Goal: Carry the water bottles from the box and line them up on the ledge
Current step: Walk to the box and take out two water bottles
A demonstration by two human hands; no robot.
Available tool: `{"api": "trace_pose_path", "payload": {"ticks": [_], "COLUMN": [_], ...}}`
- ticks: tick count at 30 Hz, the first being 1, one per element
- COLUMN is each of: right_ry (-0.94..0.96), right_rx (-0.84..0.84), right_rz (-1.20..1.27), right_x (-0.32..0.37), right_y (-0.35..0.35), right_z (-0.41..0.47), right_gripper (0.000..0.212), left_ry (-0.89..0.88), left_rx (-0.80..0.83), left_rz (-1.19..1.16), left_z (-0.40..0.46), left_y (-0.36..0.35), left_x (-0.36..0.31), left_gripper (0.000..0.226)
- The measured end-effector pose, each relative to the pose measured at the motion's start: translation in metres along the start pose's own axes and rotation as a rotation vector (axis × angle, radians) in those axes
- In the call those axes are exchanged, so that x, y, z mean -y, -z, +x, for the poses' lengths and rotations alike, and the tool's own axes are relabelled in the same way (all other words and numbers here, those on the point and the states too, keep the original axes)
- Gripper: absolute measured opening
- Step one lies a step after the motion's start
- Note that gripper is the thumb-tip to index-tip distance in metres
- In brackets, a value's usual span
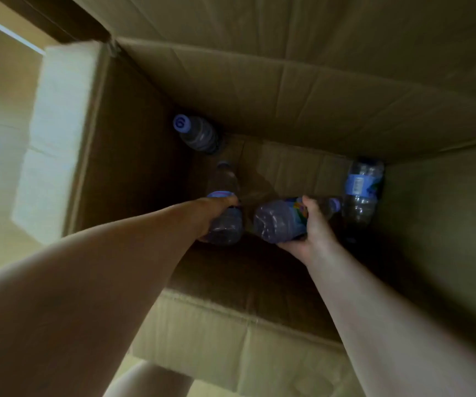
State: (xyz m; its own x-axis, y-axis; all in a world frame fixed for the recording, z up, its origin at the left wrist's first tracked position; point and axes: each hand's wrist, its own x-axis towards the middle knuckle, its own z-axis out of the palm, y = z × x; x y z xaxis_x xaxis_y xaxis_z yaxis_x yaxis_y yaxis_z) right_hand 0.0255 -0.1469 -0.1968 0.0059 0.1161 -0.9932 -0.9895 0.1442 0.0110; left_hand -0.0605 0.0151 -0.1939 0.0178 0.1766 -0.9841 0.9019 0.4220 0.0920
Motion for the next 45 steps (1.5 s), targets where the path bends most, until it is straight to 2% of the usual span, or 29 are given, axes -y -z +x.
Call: {"api": "trace_pose_path", "payload": {"ticks": [3, 10, 14, 17, 21, 24, 26, 28, 34, 39, 42, 45], "right_ry": [0.017, 0.079, 0.114, 0.184, 0.387, 0.560, 0.667, 0.757, 0.996, 1.174, 1.186, 1.215], "right_rx": [0.026, 0.168, 0.184, 0.184, 0.149, 0.129, 0.143, 0.176, 0.302, 0.387, 0.492, 0.537], "right_rz": [-0.121, -0.227, -0.332, -0.510, -0.684, -0.819, -0.910, -0.996, -1.136, -1.264, -1.354, -1.451], "right_x": [0.006, 0.001, -0.014, -0.025, -0.039, -0.046, -0.049, -0.053, -0.100, -0.168, -0.219, -0.281], "right_y": [-0.006, -0.033, -0.047, -0.058, -0.078, -0.100, -0.119, -0.139, -0.194, -0.239, -0.266, -0.291], "right_z": [-0.044, -0.148, -0.180, -0.206, -0.254, -0.300, -0.334, -0.371, -0.484, -0.545, -0.569, -0.591], "right_gripper": [0.041, 0.043, 0.058, 0.055, 0.035, 0.050, 0.053, 0.053, 0.044, 0.047, 0.049, 0.050], "left_ry": [0.040, -0.017, -0.171, -0.285, -0.347, -0.401, -0.450, -0.490, -0.521, -0.501, -0.520, -0.576], "left_rx": [0.131, 0.407, 0.437, 0.331, 0.104, -0.018, -0.062, -0.136, -0.337, -0.543, -0.596, -0.641], "left_rz": [-0.105, -0.396, -0.426, -0.437, -0.483, -0.584, -0.621, -0.631, -0.719, -0.817, -0.936, -1.050], "left_z": [-0.046, -0.154, -0.210, -0.246, -0.294, -0.338, -0.372, -0.410, -0.520, -0.573, -0.597, -0.624], "left_y": [0.008, 0.068, 0.095, 0.110, 0.122, 0.134, 0.149, 0.167, 0.231, 0.292, 0.328, 0.368], "left_x": [-0.010, 0.002, 0.017, 0.030, 0.047, 0.063, 0.071, 0.078, 0.118, 0.180, 0.220, 0.258], "left_gripper": [0.031, 0.030, 0.035, 0.028, 0.011, 0.003, 0.014, 0.034, 0.066, 0.057, 0.067, 0.054]}}
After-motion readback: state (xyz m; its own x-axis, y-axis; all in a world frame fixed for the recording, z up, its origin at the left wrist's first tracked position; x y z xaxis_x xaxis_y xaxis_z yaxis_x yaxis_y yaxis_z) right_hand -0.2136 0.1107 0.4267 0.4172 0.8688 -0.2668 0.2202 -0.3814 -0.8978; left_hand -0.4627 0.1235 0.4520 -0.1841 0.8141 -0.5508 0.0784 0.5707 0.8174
